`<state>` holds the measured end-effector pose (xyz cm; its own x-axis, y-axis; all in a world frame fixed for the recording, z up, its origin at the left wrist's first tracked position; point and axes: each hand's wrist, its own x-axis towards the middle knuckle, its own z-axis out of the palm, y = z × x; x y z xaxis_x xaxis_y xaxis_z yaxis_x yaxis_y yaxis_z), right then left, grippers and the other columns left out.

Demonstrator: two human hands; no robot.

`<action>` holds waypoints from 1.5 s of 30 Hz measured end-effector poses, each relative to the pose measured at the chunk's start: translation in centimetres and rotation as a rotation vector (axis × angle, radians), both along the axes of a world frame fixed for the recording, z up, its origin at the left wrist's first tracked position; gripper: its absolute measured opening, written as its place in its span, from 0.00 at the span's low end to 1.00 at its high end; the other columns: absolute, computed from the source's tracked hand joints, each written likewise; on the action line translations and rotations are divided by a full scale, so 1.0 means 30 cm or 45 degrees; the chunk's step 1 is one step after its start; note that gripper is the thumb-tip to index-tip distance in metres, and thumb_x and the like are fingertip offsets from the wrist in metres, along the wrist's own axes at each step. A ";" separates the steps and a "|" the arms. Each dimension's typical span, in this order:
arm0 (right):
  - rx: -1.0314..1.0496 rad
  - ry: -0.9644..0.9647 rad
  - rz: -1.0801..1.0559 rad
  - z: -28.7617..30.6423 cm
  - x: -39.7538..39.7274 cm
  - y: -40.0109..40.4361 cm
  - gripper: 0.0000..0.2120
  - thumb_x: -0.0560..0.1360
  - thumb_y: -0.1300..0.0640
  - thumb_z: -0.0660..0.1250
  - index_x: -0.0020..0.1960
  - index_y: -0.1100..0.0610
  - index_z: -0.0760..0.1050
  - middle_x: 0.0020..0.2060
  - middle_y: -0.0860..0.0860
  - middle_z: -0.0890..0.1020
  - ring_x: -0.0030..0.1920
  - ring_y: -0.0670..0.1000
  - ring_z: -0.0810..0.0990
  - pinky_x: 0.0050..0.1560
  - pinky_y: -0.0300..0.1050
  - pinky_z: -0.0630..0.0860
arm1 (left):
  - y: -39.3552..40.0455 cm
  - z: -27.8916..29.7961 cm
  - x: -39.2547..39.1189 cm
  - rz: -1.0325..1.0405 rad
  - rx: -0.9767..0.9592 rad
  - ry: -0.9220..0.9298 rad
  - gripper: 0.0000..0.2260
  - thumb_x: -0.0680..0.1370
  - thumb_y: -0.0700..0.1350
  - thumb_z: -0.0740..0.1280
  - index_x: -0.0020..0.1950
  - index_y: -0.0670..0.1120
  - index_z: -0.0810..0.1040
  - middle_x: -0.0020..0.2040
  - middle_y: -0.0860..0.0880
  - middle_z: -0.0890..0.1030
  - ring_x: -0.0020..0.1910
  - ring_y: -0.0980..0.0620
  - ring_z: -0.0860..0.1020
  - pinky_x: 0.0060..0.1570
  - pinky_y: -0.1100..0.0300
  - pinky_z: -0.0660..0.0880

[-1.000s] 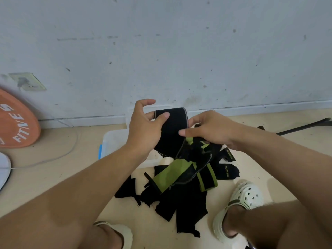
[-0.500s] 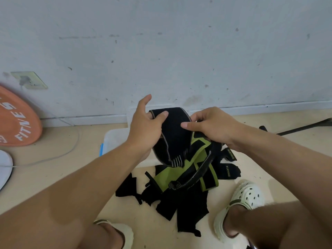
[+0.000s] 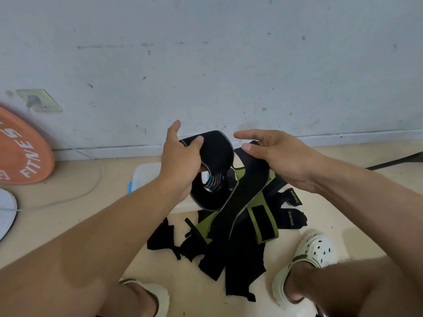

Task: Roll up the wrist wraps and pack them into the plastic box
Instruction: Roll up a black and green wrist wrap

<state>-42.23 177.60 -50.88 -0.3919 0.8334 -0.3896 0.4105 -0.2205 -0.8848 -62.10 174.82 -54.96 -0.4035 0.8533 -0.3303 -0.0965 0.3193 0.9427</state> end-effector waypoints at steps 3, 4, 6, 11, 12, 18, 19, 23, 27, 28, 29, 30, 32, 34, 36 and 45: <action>-0.097 0.040 0.078 -0.009 0.003 -0.010 0.21 0.82 0.54 0.69 0.74 0.48 0.73 0.58 0.51 0.86 0.59 0.49 0.85 0.72 0.49 0.73 | 0.004 0.010 -0.001 -0.018 -0.011 -0.015 0.27 0.84 0.44 0.67 0.79 0.61 0.63 0.67 0.44 0.75 0.60 0.41 0.82 0.54 0.43 0.84; -0.113 0.020 0.089 -0.018 0.001 -0.012 0.20 0.80 0.52 0.71 0.72 0.48 0.75 0.58 0.51 0.86 0.59 0.49 0.85 0.72 0.51 0.72 | 0.001 0.012 0.005 -0.044 -0.014 0.010 0.26 0.84 0.45 0.66 0.79 0.61 0.63 0.65 0.42 0.76 0.60 0.41 0.82 0.55 0.43 0.83; -0.102 -0.031 0.049 -0.043 -0.007 -0.010 0.19 0.75 0.46 0.75 0.64 0.46 0.81 0.60 0.52 0.85 0.63 0.51 0.83 0.73 0.54 0.71 | -0.008 0.013 0.014 -0.088 -0.016 0.071 0.25 0.84 0.47 0.66 0.79 0.61 0.63 0.61 0.38 0.78 0.57 0.40 0.83 0.58 0.41 0.81; -0.088 0.040 -0.135 -0.055 -0.018 0.001 0.09 0.79 0.52 0.73 0.59 0.51 0.82 0.50 0.53 0.88 0.52 0.52 0.87 0.58 0.46 0.81 | -0.026 0.031 0.025 -0.263 -0.030 0.040 0.32 0.81 0.52 0.70 0.81 0.62 0.58 0.63 0.45 0.80 0.56 0.49 0.85 0.61 0.47 0.81; -0.091 0.067 -0.155 -0.048 -0.018 0.002 0.09 0.79 0.53 0.72 0.59 0.52 0.82 0.48 0.53 0.88 0.49 0.52 0.88 0.50 0.42 0.82 | -0.030 0.033 0.029 -0.315 -0.022 0.035 0.35 0.81 0.50 0.72 0.82 0.62 0.56 0.64 0.47 0.80 0.56 0.50 0.85 0.61 0.49 0.80; -0.069 0.073 -0.137 -0.014 -0.014 -0.006 0.06 0.81 0.55 0.70 0.56 0.55 0.83 0.45 0.52 0.89 0.43 0.49 0.88 0.39 0.37 0.80 | -0.045 0.035 0.043 -0.446 0.075 0.069 0.46 0.80 0.32 0.69 0.84 0.62 0.46 0.56 0.46 0.86 0.54 0.49 0.86 0.58 0.49 0.82; -0.070 0.045 -0.136 -0.012 -0.013 -0.007 0.06 0.81 0.54 0.70 0.55 0.55 0.84 0.45 0.52 0.89 0.42 0.49 0.88 0.39 0.37 0.80 | -0.043 0.038 0.042 -0.402 0.093 0.090 0.46 0.80 0.31 0.69 0.84 0.62 0.47 0.55 0.46 0.86 0.53 0.50 0.86 0.56 0.50 0.82; -0.064 -0.055 -0.160 -0.016 -0.012 -0.012 0.08 0.79 0.51 0.73 0.50 0.56 0.84 0.41 0.51 0.88 0.37 0.47 0.85 0.38 0.38 0.79 | -0.032 0.040 0.036 -0.269 0.102 0.017 0.44 0.81 0.35 0.70 0.84 0.60 0.47 0.52 0.50 0.87 0.49 0.54 0.87 0.52 0.52 0.83; -0.049 0.066 -0.275 -0.027 -0.020 -0.013 0.07 0.80 0.52 0.72 0.47 0.55 0.84 0.39 0.51 0.87 0.38 0.48 0.85 0.44 0.41 0.79 | -0.044 0.042 0.049 -0.377 0.047 -0.048 0.43 0.81 0.40 0.71 0.85 0.59 0.46 0.49 0.50 0.88 0.48 0.53 0.87 0.49 0.55 0.83; -0.042 0.082 -0.283 -0.027 -0.021 -0.012 0.07 0.80 0.53 0.72 0.47 0.55 0.84 0.40 0.51 0.87 0.38 0.47 0.85 0.43 0.39 0.79 | -0.047 0.043 0.054 -0.395 0.055 -0.027 0.42 0.81 0.39 0.70 0.85 0.59 0.46 0.49 0.50 0.87 0.48 0.54 0.87 0.48 0.56 0.83; -0.043 0.101 -0.288 -0.026 -0.021 -0.011 0.06 0.80 0.53 0.72 0.48 0.56 0.84 0.41 0.51 0.88 0.38 0.46 0.86 0.41 0.37 0.79 | -0.047 0.041 0.055 -0.388 0.066 -0.011 0.42 0.82 0.38 0.69 0.84 0.59 0.47 0.50 0.50 0.87 0.48 0.54 0.87 0.49 0.56 0.83; -0.050 0.114 -0.286 -0.023 -0.020 -0.010 0.06 0.80 0.54 0.71 0.51 0.56 0.84 0.42 0.51 0.88 0.38 0.45 0.86 0.38 0.34 0.78 | -0.045 0.038 0.055 -0.362 0.077 0.001 0.41 0.82 0.37 0.68 0.84 0.59 0.47 0.51 0.50 0.88 0.49 0.53 0.87 0.53 0.53 0.83; -0.070 0.114 -0.248 -0.013 -0.017 -0.009 0.07 0.81 0.55 0.70 0.57 0.54 0.84 0.46 0.51 0.88 0.40 0.42 0.86 0.34 0.29 0.76 | -0.036 0.030 0.048 -0.285 0.086 0.026 0.40 0.82 0.36 0.68 0.84 0.58 0.49 0.51 0.50 0.88 0.51 0.52 0.87 0.60 0.46 0.81; -0.052 0.053 -0.170 -0.013 -0.010 -0.006 0.11 0.81 0.54 0.70 0.62 0.50 0.81 0.51 0.50 0.88 0.49 0.44 0.86 0.43 0.31 0.77 | -0.028 0.023 0.039 -0.194 0.083 0.040 0.38 0.82 0.35 0.67 0.84 0.58 0.51 0.52 0.49 0.87 0.51 0.51 0.86 0.61 0.45 0.81; 0.000 -0.043 -0.115 -0.015 -0.005 -0.009 0.11 0.80 0.52 0.72 0.62 0.47 0.80 0.53 0.51 0.87 0.54 0.46 0.84 0.53 0.39 0.74 | -0.022 0.017 0.031 -0.113 0.070 0.037 0.37 0.82 0.35 0.67 0.84 0.57 0.53 0.53 0.49 0.86 0.52 0.51 0.86 0.62 0.45 0.80; 0.472 -0.130 0.061 0.005 -0.027 -0.058 0.03 0.74 0.53 0.78 0.42 0.48 0.85 0.37 0.55 0.84 0.35 0.51 0.78 0.39 0.34 0.73 | -0.030 0.025 0.044 -0.231 0.023 0.072 0.35 0.82 0.39 0.69 0.83 0.59 0.57 0.57 0.47 0.83 0.47 0.56 0.85 0.45 0.61 0.82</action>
